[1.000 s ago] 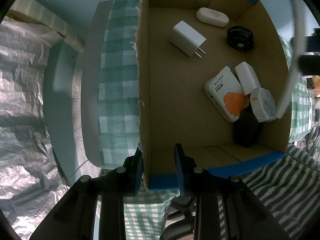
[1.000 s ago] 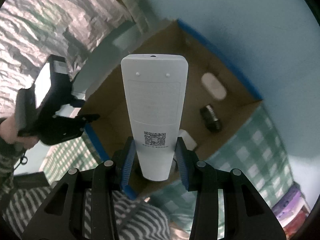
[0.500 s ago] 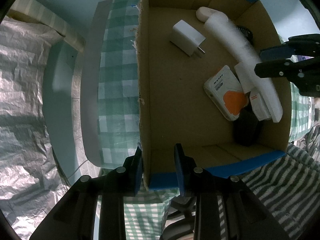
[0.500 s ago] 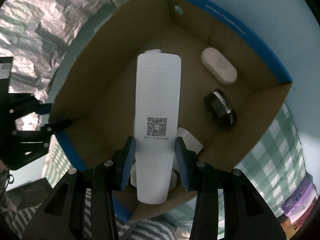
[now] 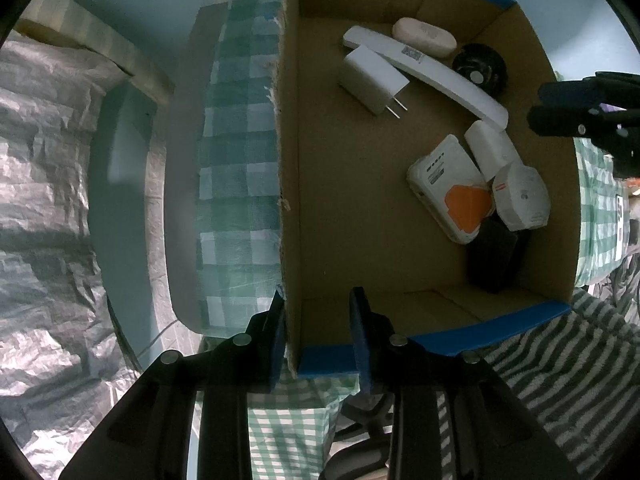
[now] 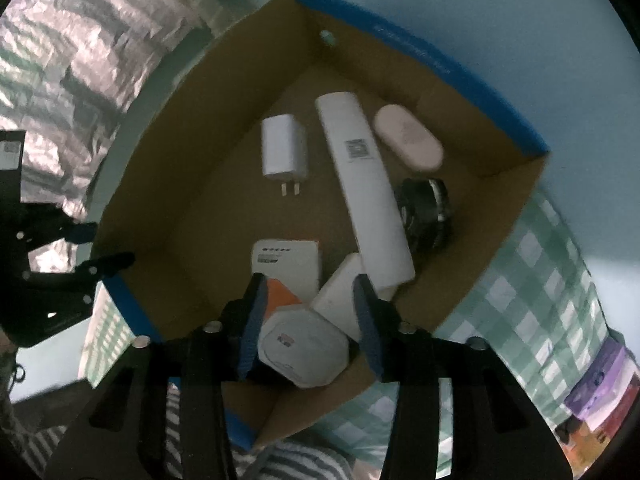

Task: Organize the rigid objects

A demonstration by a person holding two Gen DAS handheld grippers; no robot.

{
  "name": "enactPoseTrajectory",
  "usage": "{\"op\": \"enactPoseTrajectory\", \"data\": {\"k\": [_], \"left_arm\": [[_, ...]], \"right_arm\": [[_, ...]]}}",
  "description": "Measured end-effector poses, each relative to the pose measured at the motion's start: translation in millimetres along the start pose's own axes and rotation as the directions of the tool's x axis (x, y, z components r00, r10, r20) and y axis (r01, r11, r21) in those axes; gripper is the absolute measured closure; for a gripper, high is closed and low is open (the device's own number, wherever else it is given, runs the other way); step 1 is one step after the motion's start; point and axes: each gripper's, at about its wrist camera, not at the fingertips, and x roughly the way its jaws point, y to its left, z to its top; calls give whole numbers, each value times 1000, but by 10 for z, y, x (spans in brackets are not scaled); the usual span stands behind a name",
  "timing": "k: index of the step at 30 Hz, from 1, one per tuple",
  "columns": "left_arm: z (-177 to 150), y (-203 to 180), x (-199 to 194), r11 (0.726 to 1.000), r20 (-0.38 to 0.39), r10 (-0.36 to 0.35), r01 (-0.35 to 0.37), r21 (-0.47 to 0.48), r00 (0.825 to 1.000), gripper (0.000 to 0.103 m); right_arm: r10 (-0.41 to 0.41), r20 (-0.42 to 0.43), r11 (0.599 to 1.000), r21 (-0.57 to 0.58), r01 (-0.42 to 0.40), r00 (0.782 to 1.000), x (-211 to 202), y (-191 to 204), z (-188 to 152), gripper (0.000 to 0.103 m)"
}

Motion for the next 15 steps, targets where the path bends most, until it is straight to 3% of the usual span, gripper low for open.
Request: {"op": "enactPoseTrajectory", "data": {"k": [12, 15], "left_arm": [[-68, 1, -465, 1000, 94, -5, 8, -25, 996, 72], [-95, -51, -610, 1000, 122, -2, 5, -26, 992, 65]], "right_arm": [[-43, 89, 995, 95, 34, 995, -361, -60, -16, 47], [-34, 117, 993, 113, 21, 993, -499, -70, -26, 47]]}}
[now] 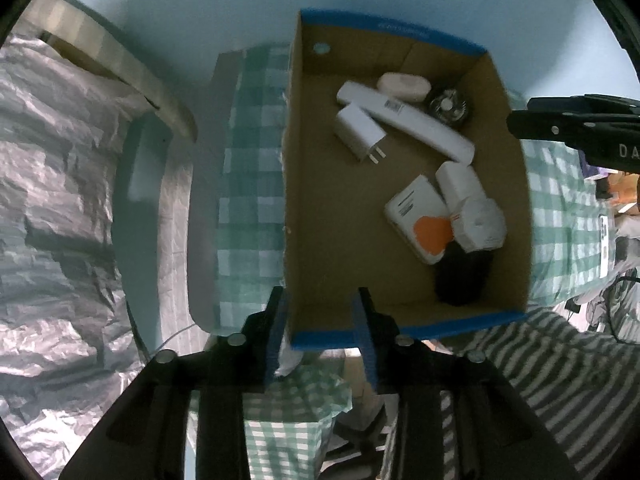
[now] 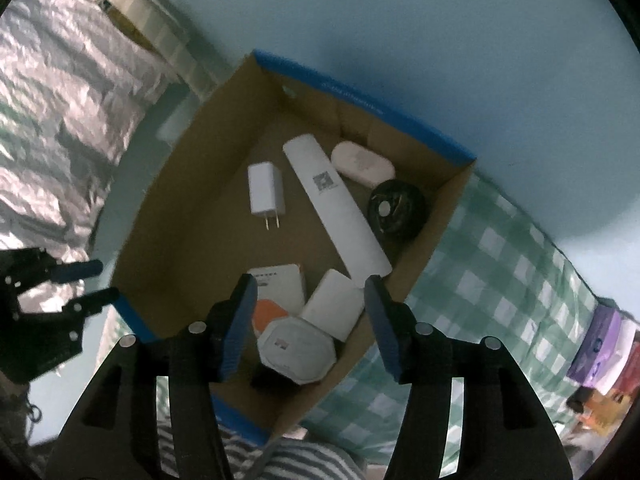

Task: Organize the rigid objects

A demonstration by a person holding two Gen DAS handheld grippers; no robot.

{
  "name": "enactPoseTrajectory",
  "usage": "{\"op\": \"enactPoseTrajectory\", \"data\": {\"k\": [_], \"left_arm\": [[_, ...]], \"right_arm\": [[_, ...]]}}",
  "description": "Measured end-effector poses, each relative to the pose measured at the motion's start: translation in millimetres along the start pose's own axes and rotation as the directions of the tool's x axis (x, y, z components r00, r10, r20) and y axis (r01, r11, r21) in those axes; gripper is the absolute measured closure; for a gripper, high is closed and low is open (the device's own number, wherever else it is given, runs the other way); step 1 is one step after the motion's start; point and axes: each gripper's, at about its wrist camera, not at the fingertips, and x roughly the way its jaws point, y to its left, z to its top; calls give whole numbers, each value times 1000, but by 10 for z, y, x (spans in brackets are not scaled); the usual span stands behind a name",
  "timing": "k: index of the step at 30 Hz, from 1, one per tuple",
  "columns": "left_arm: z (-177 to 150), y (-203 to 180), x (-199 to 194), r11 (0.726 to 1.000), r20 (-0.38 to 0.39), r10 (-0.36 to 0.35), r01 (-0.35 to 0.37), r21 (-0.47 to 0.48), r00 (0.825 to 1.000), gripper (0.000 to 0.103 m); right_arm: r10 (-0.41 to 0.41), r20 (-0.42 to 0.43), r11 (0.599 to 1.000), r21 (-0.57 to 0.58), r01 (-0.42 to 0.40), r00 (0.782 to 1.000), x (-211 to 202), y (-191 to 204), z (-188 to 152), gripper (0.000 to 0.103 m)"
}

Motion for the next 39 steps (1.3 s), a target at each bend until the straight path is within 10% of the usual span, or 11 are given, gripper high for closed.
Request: {"op": "enactPoseTrajectory", "data": {"k": [19, 39], "left_arm": [[-123, -289, -866, 999, 179, 34, -26, -45, 983, 23], [-248, -672, -1315, 996, 298, 81, -63, -70, 951, 15]], "right_arm": [[-68, 201, 997, 39, 62, 977, -988, 122, -206, 38], [-93, 330, 994, 88, 68, 939, -1542, 105, -532, 36]]}}
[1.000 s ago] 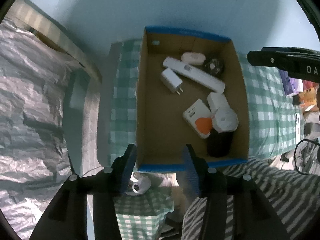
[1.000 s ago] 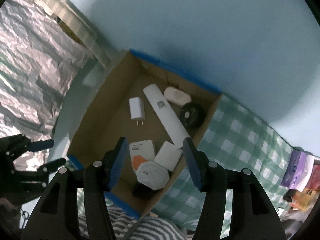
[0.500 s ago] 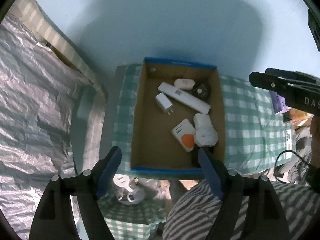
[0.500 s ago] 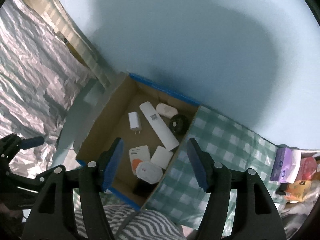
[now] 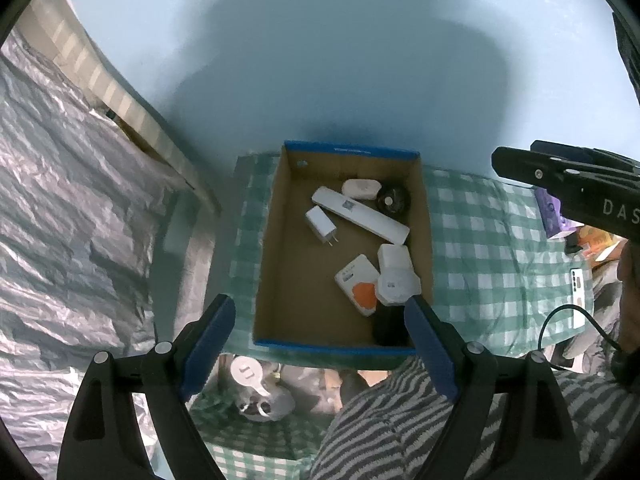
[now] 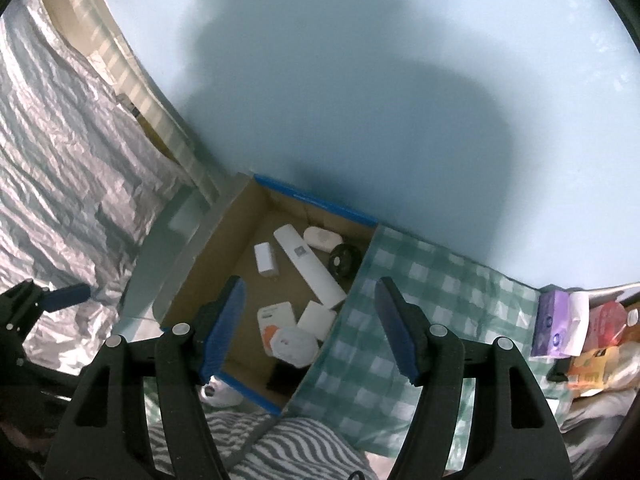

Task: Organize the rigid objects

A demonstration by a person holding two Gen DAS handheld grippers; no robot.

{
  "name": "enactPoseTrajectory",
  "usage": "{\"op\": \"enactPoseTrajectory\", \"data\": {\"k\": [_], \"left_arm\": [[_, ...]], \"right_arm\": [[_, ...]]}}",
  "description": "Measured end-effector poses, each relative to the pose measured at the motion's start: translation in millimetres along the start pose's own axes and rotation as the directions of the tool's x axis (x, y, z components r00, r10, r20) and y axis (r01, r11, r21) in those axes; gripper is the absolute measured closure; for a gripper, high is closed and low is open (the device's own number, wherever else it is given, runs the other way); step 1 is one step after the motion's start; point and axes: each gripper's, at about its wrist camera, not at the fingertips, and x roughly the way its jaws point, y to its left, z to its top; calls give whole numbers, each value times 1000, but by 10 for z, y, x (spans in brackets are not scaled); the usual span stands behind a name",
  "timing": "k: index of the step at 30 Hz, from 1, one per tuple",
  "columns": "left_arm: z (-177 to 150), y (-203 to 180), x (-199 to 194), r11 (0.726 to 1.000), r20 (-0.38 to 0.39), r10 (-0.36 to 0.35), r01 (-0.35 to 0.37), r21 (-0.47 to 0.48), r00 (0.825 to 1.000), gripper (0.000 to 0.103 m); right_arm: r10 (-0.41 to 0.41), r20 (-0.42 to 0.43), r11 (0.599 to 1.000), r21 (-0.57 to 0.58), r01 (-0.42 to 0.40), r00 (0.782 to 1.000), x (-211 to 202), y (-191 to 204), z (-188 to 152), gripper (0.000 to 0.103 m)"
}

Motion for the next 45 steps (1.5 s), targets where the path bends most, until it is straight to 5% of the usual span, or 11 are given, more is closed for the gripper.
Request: {"op": "enactPoseTrajectory", "data": {"k": [45], "left_arm": [[42, -37, 12, 1000, 2, 6, -6, -7, 1000, 14]], "right_arm": [[-7, -44, 1000, -1, 7, 999, 122, 3, -23, 36]]}}
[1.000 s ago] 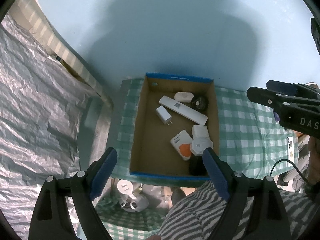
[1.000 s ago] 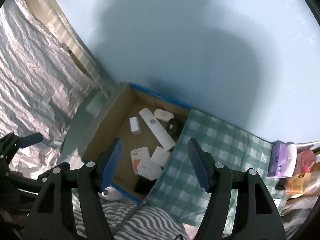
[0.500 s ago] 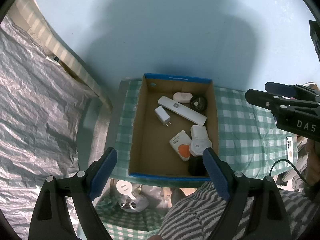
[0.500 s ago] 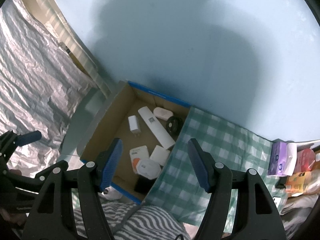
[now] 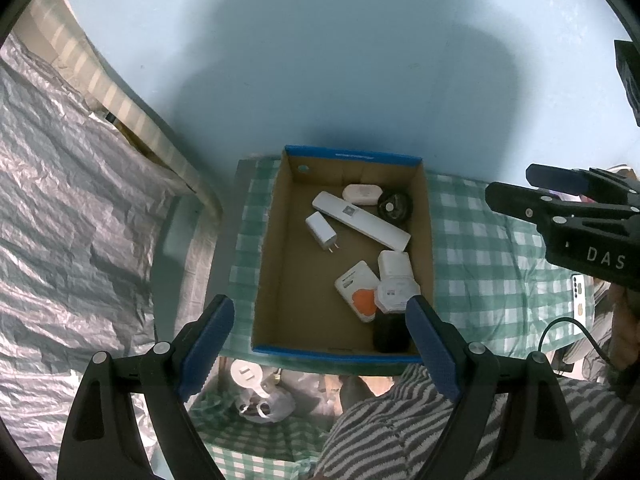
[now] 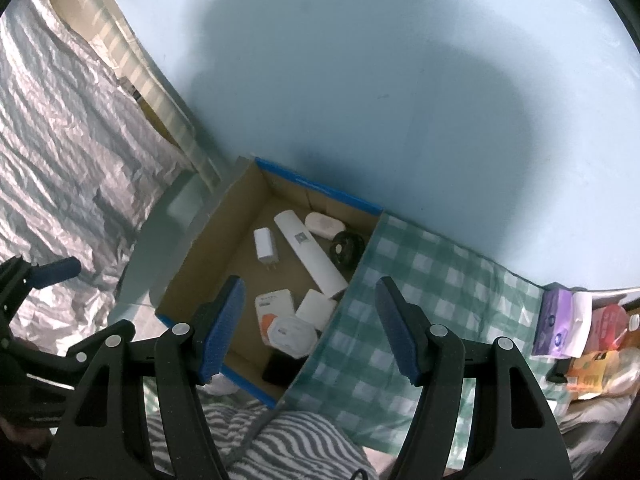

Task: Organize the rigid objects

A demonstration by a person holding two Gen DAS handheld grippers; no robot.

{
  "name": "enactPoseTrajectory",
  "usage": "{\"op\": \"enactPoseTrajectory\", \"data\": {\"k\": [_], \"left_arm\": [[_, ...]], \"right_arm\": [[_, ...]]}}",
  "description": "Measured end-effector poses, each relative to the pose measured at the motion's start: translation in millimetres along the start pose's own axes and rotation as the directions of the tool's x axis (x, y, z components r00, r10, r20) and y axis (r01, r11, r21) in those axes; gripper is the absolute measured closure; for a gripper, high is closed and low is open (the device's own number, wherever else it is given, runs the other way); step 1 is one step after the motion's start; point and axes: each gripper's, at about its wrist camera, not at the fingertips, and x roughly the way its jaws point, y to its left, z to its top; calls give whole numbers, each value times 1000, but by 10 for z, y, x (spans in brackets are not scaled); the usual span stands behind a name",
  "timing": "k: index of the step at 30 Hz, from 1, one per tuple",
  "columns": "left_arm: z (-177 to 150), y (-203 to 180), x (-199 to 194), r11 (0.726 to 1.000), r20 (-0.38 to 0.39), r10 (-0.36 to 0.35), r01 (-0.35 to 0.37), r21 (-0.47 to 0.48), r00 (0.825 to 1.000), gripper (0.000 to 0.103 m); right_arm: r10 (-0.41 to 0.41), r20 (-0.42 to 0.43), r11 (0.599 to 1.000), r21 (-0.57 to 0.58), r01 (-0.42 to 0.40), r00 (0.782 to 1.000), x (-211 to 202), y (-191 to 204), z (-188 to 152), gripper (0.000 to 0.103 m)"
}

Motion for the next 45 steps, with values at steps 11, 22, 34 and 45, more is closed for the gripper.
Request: {"op": "enactPoseTrajectory", "data": {"k": [11, 22, 34, 45], "left_arm": [[-11, -77, -16, 1000, 3, -1, 1, 8, 1000, 11], [-7, -76, -15, 1000, 2, 0, 0, 8, 1000, 10], [-1, -80, -20, 1000, 2, -2, 2, 8, 1000, 10], [-54, -159, -57, 999, 7, -2, 2, 42, 1000, 7]], "right_arm": [[0, 0, 1000, -1, 0, 1000, -7, -8, 4, 36], [1, 1, 1000, -3, -1, 1000, -15, -15, 6, 36], [-2, 1, 1000, 3, 2, 1000, -15, -18, 11, 36], [13, -5, 1000, -22, -13, 1000, -41, -8, -46, 36]]}}
